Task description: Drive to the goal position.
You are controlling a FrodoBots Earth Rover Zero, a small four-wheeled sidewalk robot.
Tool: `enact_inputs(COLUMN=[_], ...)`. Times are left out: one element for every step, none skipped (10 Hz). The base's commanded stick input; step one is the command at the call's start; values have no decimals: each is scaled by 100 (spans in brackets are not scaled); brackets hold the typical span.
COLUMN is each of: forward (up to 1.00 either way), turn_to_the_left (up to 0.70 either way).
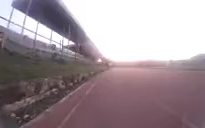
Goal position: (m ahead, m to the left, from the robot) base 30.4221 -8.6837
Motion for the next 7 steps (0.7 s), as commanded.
enact_inputs(forward=[70,70,70,70,70,70,70], turn_to_the_left=[0,0,0,0,0,-7,-30])
